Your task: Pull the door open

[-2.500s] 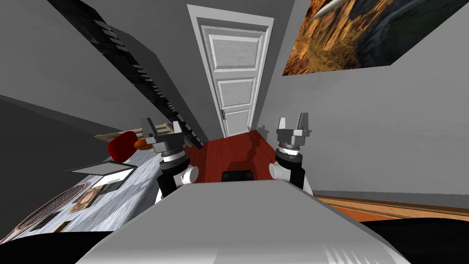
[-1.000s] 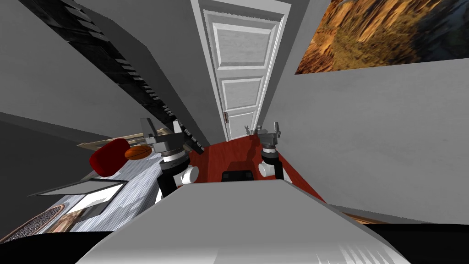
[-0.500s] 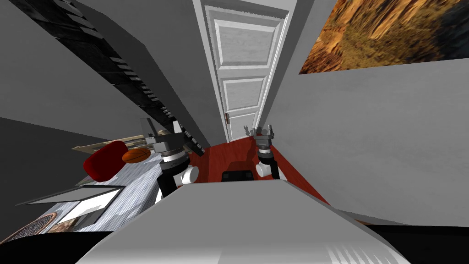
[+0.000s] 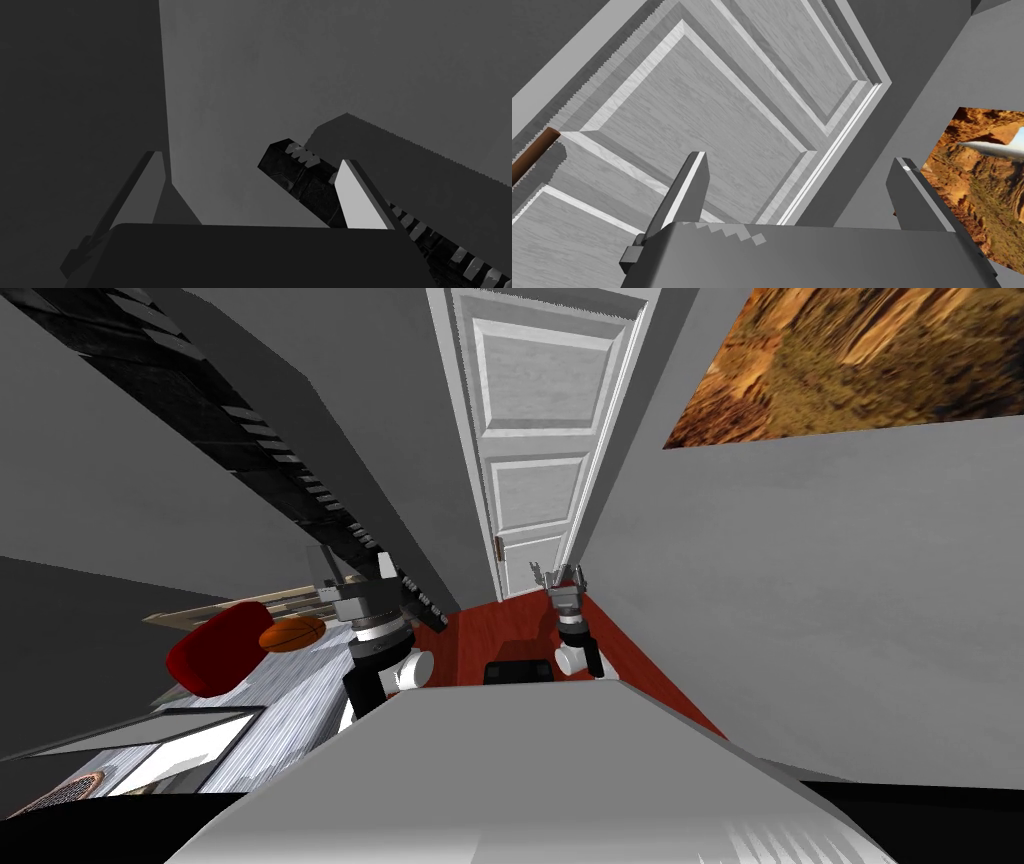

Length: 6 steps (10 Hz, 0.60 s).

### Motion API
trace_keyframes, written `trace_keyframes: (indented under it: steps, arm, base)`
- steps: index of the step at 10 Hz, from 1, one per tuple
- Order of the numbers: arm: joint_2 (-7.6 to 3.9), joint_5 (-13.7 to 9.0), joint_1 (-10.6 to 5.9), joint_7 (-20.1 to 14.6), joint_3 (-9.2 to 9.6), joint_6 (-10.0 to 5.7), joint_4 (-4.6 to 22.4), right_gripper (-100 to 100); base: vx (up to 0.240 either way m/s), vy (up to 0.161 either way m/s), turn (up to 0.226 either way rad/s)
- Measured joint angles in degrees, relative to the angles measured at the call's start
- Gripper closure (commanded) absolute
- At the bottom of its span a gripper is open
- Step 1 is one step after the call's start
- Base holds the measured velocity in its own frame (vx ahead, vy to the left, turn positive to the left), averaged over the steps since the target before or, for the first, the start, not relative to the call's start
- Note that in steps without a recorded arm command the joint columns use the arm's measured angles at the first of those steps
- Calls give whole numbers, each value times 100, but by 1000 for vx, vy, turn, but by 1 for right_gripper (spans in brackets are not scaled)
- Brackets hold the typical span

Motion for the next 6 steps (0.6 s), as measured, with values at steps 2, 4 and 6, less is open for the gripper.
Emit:
trace_keyframes:
  steps: [2,4,6]
  arm:
    - [-99,-146,-94,-221,145,-71,219,-100]
    - [-176,-287,-223,-448,304,-156,511,-100]
    - [-269,-425,-287,-660,477,-240,717,-100]
  base:
    - [99,83,-7]
    - [102,69,-6]
    - [97,79,-7]
